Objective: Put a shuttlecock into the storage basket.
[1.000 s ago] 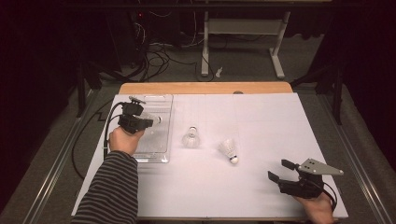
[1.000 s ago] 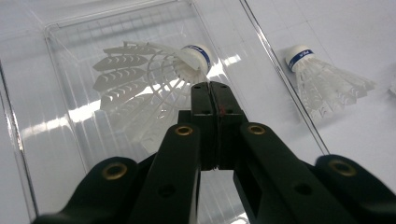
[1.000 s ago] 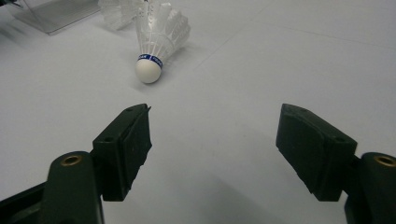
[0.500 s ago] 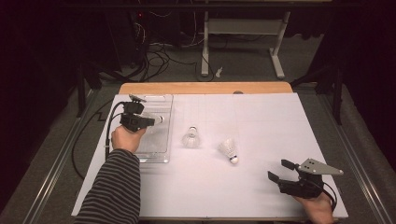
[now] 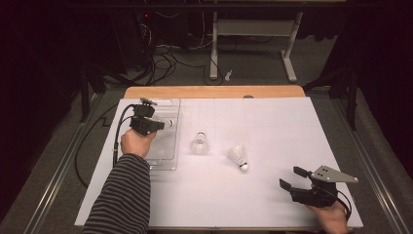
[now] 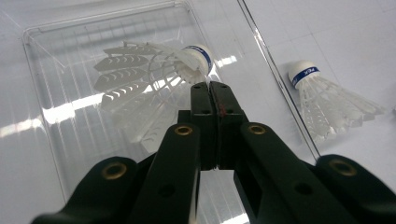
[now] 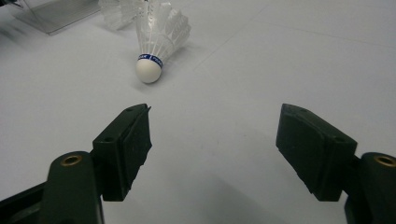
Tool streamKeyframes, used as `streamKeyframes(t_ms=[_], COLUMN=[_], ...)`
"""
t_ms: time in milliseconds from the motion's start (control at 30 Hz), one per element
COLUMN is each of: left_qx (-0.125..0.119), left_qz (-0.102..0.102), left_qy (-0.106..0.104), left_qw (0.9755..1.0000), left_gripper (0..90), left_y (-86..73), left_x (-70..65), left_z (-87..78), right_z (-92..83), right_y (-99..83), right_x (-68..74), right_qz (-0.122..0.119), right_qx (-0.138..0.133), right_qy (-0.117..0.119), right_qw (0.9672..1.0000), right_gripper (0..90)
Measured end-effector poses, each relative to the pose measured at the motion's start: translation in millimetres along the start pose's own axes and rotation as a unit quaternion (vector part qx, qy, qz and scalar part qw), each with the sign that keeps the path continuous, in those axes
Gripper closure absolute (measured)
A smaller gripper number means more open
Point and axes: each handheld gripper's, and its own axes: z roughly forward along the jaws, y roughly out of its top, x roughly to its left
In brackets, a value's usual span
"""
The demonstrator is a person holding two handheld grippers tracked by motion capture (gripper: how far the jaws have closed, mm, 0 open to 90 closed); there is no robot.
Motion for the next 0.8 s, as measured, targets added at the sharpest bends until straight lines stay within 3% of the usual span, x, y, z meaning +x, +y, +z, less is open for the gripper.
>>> streamKeyframes(t_ms=[233, 533, 800], left_qx=[-0.004, 0.002, 0.013], left_qz=[-0.008, -0.002, 0.004], left_qy=[-0.001, -0.004, -0.007], left_qw=[1.0, 1.0, 0.9999], left_gripper=[88.7, 88.1, 79.5], left_y=[1.8, 3.3, 1.7], left_x=[-0.9, -3.3, -3.0], left_z=[5.9, 9.3, 6.4], right_z=[0.0, 0.1, -0.1], right_y=[0.0, 0.1, 0.1], right_x=[-0.1, 0.0, 0.0], right_qz=[0.0, -0.001, 0.0], right_qx=[0.0, 0.0, 0.0], right_qy=[-0.001, 0.0, 0.001], right_qw=[1.0, 1.0, 1.0], right_gripper=[26.9, 26.9, 26.9])
